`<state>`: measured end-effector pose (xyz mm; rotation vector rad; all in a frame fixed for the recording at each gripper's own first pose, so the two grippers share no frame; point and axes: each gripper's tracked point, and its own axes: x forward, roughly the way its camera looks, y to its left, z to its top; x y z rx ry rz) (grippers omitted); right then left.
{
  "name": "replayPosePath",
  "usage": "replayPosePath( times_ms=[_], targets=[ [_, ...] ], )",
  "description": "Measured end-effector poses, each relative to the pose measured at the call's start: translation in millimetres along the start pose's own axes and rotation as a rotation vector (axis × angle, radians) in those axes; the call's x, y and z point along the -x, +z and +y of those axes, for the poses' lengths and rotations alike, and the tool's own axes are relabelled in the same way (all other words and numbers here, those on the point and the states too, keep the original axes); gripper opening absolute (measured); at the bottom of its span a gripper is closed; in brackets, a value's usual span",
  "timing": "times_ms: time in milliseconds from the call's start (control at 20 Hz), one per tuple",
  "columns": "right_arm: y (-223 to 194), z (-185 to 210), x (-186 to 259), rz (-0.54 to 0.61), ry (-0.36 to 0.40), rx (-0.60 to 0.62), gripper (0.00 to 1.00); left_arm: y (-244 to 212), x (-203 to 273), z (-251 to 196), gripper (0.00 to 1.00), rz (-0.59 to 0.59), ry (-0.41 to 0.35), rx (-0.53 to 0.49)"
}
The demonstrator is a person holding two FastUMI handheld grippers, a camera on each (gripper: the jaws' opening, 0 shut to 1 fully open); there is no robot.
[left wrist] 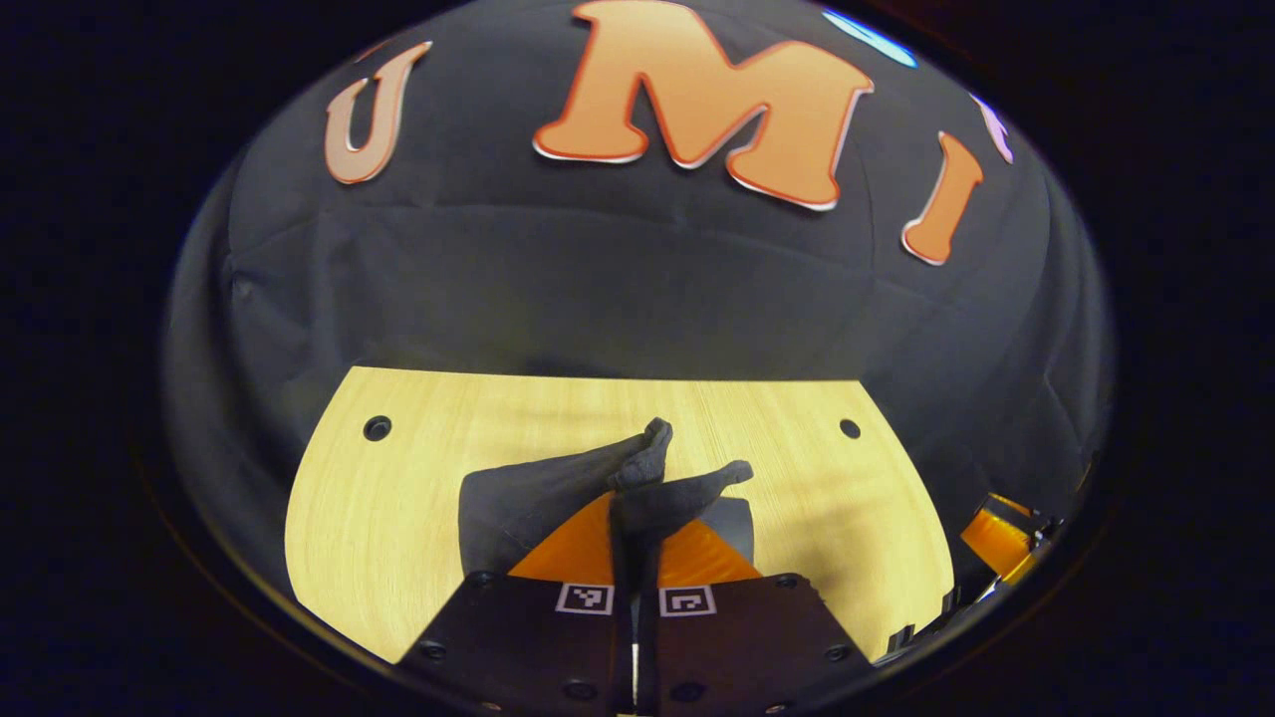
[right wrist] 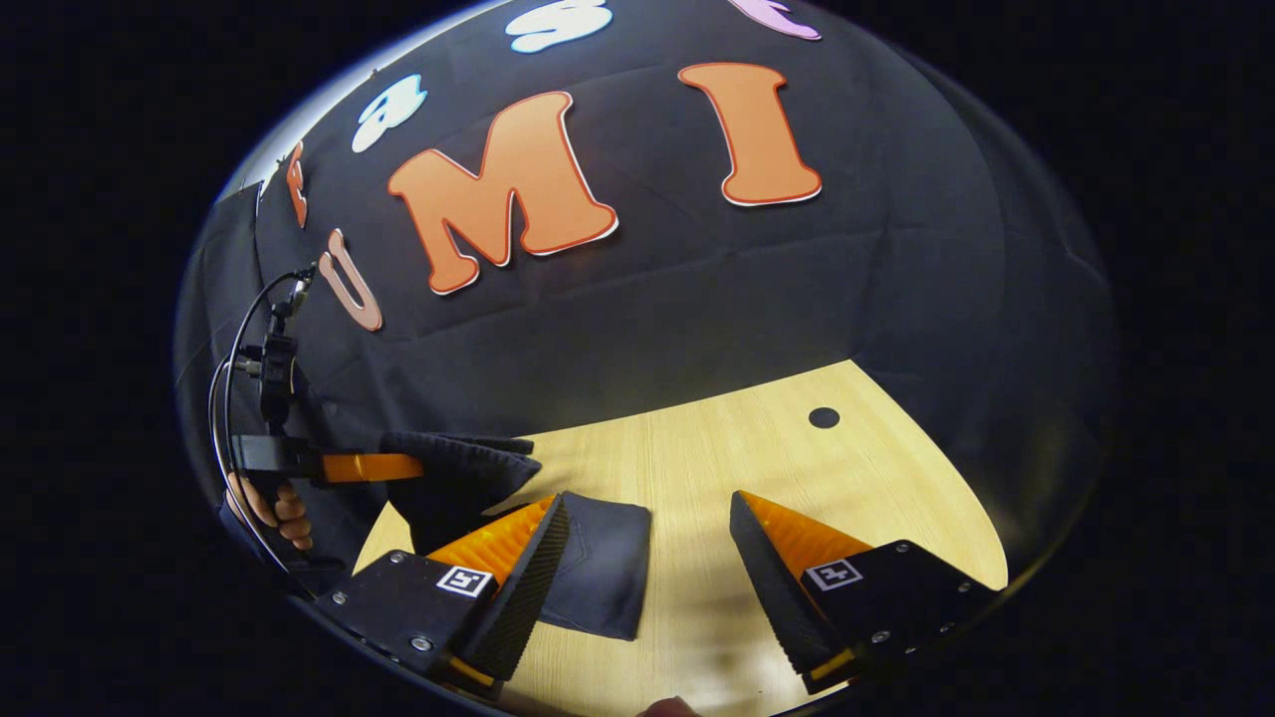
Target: Grasp the waist and the cuffs of the jeans and fold them to make the two legs overlap; first hold the waist and fold one-third of the jeans toward the cuffs, then hold the cuffs and fold the remaining one-third in the same direction to finish folding.
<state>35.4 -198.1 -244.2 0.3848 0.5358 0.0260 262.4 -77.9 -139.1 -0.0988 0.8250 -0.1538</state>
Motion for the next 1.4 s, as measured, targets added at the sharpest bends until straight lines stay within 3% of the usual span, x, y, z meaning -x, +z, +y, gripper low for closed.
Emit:
replayPosePath(
  times_ms=[200,250,300,450,500,650,1050,1200,1400],
  targets=[
    [7,-9,-1,-0.016,0.008,0.007,0.98,-38,-9,-38,0.05,0.097,0.011,-0.139],
    [8,-11,-1,-0.017,0.009,0.010,0.98,-47,-9,-44,0.11,0.116,0.014,-0.167],
    [8,-12,-2,-0.017,0.018,0.013,0.98,-54,-11,-47,0.11,0.135,0.003,-0.178],
    [10,-8,-4,-0.017,0.039,0.022,0.98,-68,-3,-58,0.24,0.153,-0.056,-0.163],
    [11,-6,-5,-0.018,0.048,0.029,0.98,-67,4,-64,0.32,0.151,-0.091,-0.143],
    [16,6,-8,-0.030,0.075,0.058,0.98,-50,27,-77,0.99,0.078,-0.173,-0.103],
    [71,52,21,-0.261,0.092,0.273,0.98,26,102,-30,0.98,-0.317,-0.017,-0.090],
    [84,80,37,-0.349,0.116,0.352,0.98,34,136,-15,0.98,-0.430,0.052,-0.082],
    [81,117,58,-0.386,0.140,0.383,0.98,38,181,2,0.98,-0.543,0.080,-0.070]
  ],
)
